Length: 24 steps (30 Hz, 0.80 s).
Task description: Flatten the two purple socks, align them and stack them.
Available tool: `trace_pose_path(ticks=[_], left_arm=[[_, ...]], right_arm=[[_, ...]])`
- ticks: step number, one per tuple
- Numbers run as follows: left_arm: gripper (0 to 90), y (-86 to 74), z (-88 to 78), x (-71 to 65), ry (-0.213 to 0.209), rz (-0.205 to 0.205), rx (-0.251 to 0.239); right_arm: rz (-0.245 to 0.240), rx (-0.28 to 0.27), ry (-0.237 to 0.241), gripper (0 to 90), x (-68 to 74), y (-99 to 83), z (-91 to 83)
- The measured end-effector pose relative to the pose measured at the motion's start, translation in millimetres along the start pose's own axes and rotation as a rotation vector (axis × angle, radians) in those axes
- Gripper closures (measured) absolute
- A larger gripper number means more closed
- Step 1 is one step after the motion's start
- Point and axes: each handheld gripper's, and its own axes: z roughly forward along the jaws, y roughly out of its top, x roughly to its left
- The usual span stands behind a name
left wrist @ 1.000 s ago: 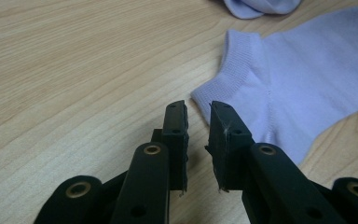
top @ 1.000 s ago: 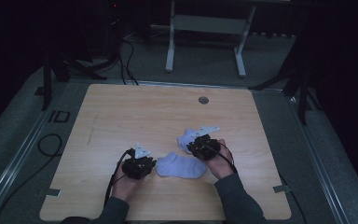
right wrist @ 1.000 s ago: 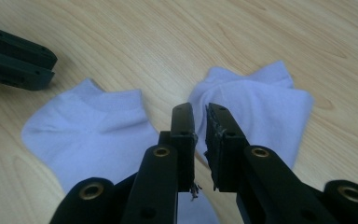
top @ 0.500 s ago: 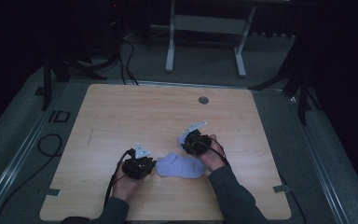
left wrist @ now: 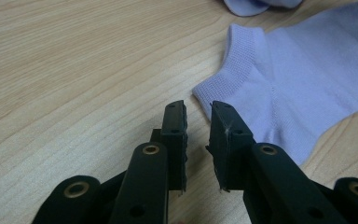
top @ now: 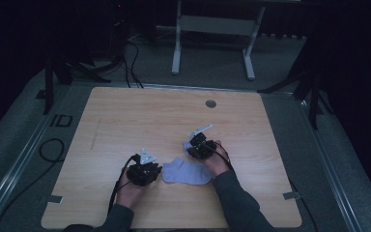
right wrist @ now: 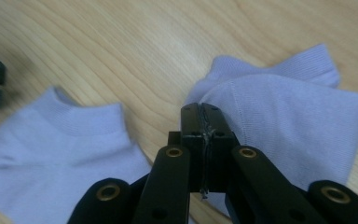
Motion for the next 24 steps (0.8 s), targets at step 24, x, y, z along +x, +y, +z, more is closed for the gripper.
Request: trace_pose_path(ticks=[24], left_arm=[[76.2, -1.0, 0.5, -0.5, 0.001, -0.003, 0.003]], right_arm=[[0.126, -0.162, -0.036, 89.0, -22.5, -9.0, -66.3]])
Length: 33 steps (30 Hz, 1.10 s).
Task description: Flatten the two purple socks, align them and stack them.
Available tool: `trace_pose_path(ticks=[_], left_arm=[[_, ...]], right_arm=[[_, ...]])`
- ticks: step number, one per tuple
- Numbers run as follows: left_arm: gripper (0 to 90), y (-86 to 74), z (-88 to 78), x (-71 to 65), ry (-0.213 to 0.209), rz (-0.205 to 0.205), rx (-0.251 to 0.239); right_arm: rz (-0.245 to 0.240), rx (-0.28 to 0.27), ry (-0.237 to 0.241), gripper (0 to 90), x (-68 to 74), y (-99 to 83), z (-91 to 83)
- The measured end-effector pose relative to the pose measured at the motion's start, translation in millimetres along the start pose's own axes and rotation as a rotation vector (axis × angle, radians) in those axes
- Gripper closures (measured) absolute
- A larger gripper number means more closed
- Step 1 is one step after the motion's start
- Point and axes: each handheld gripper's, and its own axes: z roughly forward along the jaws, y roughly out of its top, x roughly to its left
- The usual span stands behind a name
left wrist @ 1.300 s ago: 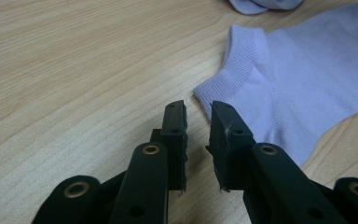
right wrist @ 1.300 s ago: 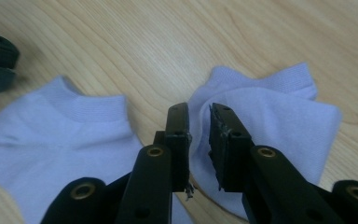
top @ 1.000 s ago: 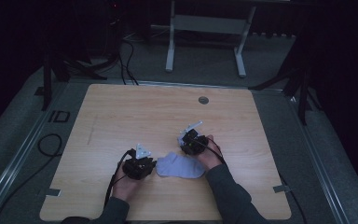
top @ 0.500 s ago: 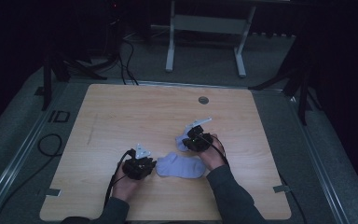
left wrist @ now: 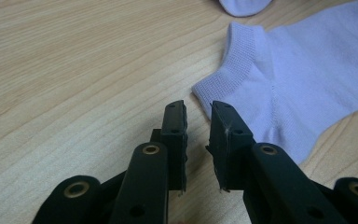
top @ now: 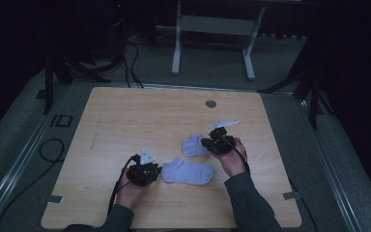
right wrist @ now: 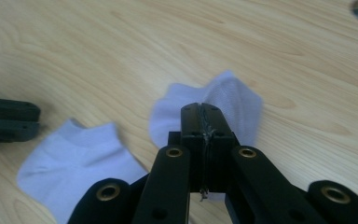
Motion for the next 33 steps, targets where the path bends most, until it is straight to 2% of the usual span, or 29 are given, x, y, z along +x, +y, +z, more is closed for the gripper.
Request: trace_pose_path(ticks=[5, 14, 29, 31, 33], left_arm=[[76.2, -0.1, 0.6, -0.4, 0.003, 0.005, 0.002], [76.2, -0.4, 0.7, -0.3, 0.003, 0.000, 0.005], [76.2, -1.0, 1.4, 0.4, 0.008, -0.001, 0.011], [76.1, -1.0, 1.6, 1.4, 0.008, -0.005, 0.013], [76.1, -1.2, 1.8, 1.6, 0.009, -0.009, 0.014]], right_arm=[[0.042, -0.011, -0.028, 89.1, -16.4, -7.8, -9.1], [0.100, 0.000, -0.062, 89.1, -35.4, -28.2, -14.2], [0.115, 0.035, -0.096, 88.9, -47.7, -52.9, -15.8], [0.108, 0.057, -0.127, 88.9, -49.8, -58.0, -15.2], [0.110, 0.066, -0.135, 88.8, -51.2, -61.0, -14.4]])
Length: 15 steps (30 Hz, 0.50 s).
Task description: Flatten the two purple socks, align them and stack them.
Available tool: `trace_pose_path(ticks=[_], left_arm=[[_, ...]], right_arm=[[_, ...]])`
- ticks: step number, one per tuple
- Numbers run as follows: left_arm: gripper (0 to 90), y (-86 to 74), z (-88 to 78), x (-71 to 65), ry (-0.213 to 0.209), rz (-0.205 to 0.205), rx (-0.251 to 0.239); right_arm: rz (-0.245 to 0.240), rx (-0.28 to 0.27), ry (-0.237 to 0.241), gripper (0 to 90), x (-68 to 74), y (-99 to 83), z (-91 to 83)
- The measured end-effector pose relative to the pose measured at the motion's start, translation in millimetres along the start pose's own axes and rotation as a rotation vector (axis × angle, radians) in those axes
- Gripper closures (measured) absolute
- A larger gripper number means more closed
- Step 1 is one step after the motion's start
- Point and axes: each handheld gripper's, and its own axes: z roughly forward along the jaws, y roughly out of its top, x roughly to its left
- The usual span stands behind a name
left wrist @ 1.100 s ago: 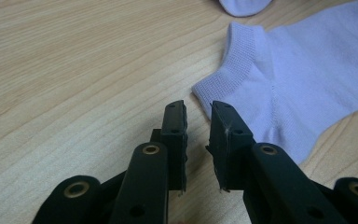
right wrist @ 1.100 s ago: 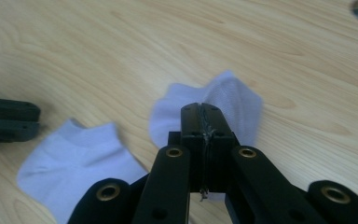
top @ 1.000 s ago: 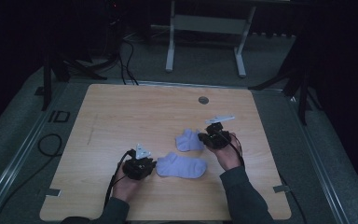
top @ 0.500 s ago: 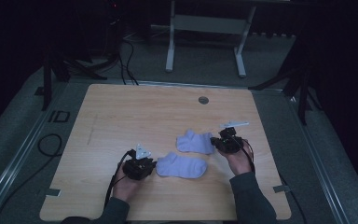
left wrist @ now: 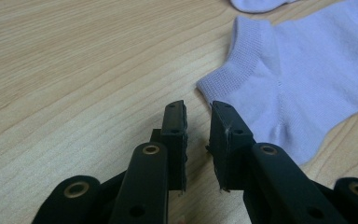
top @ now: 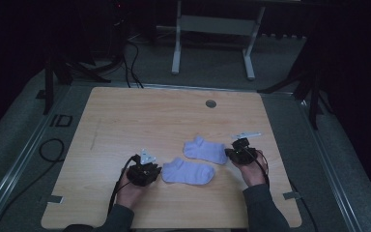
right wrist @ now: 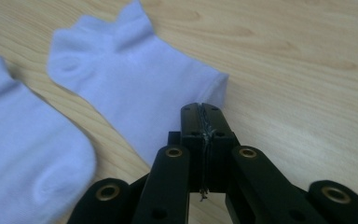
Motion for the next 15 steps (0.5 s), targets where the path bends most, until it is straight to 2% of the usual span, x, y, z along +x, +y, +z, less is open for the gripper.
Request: trace_pose_path(ticks=[4, 9, 15], left_arm=[[76.1, -0.3, 0.8, 1.1, 0.005, -0.003, 0.002], [76.1, -0.2, 0.7, 2.6, 0.006, -0.009, 0.002], [75.8, -0.1, 0.9, 4.4, 0.005, -0.013, 0.001]], right_arm=[[-0.005, 0.025, -0.027, 88.8, -1.9, -6.2, 3.7], [0.013, 0.052, -0.025, 88.7, -6.1, -13.8, 9.6], [0.041, 0.061, -0.022, 88.5, -12.9, -23.5, 11.6]])
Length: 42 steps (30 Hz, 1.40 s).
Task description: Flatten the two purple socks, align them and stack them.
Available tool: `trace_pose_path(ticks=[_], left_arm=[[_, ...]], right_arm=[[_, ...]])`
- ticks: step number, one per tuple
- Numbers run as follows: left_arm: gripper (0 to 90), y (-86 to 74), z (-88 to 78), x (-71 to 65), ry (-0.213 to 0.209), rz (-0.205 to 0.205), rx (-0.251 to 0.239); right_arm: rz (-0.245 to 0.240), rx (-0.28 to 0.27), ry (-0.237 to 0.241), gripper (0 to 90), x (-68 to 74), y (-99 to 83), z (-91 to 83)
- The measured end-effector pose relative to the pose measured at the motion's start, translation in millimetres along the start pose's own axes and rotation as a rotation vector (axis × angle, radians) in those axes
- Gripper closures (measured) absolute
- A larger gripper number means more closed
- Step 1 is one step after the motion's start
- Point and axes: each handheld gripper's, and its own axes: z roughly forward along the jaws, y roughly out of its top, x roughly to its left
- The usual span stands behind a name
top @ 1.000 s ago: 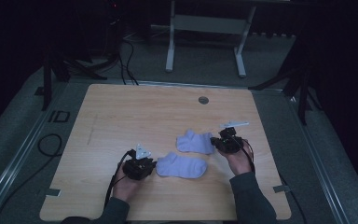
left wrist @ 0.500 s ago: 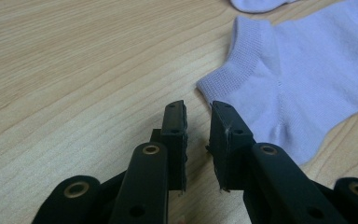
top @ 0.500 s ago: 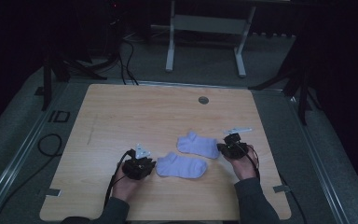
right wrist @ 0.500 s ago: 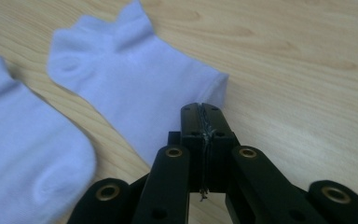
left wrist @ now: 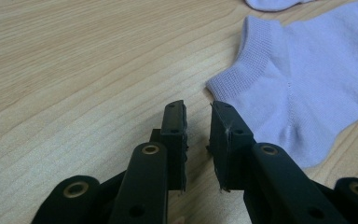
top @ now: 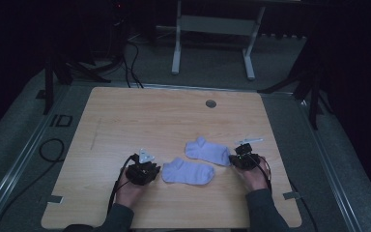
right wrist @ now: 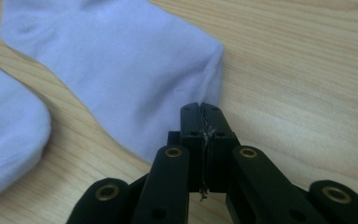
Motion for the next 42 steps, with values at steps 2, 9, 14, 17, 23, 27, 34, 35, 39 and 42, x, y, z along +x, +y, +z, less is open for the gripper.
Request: trace_pose_path(ticks=[2, 9, 14, 17, 23, 27, 34, 35, 39, 42], left_arm=[[75.7, 0.0, 0.1, 0.0, 0.000, 0.001, -0.001], [74.6, 0.1, 0.6, -0.5, 0.005, 0.011, -0.002], [73.9, 0.2, 0.8, -1.7, 0.010, 0.021, -0.001], [73.3, 0.3, 1.0, -1.7, 0.009, 0.021, -0.002], [72.5, 0.5, 1.4, -1.9, 0.007, 0.020, -0.005], [71.9, 0.6, 1.7, -2.3, 0.007, 0.018, -0.007], [71.2, 1.5, 2.1, -2.4, 0.004, 0.021, -0.002], [71.1, 1.5, 2.2, -2.6, 0.002, 0.020, -0.002], [70.5, 1.9, 2.7, -3.3, 0.006, 0.023, -0.003], [70.3, 1.9, 2.9, -3.5, 0.005, 0.025, -0.003]], right_arm=[[0.009, -0.002, 0.002, 88.4, -1.8, -1.9, -0.5], [0.019, -0.006, 0.002, 86.3, -4.9, -4.9, -0.2], [0.005, -0.015, -0.023, 77.4, -3.9, -6.5, -0.9], [-0.004, -0.011, -0.036, 70.2, -3.4, -7.1, -1.6], [0.002, -0.008, -0.019, 55.2, -7.4, -8.8, -3.0], [0.015, -0.037, -0.002, 51.5, -10.2, -7.3, -10.1], [-0.009, -0.075, 0.029, 49.3, -2.6, -2.8, -25.9], [-0.017, -0.076, 0.029, 49.0, -0.7, -3.2, -26.8], [-0.035, -0.090, 0.021, 47.8, 1.6, -4.0, -28.8], [-0.039, -0.100, 0.027, 45.4, 2.6, -3.7, -30.9]])
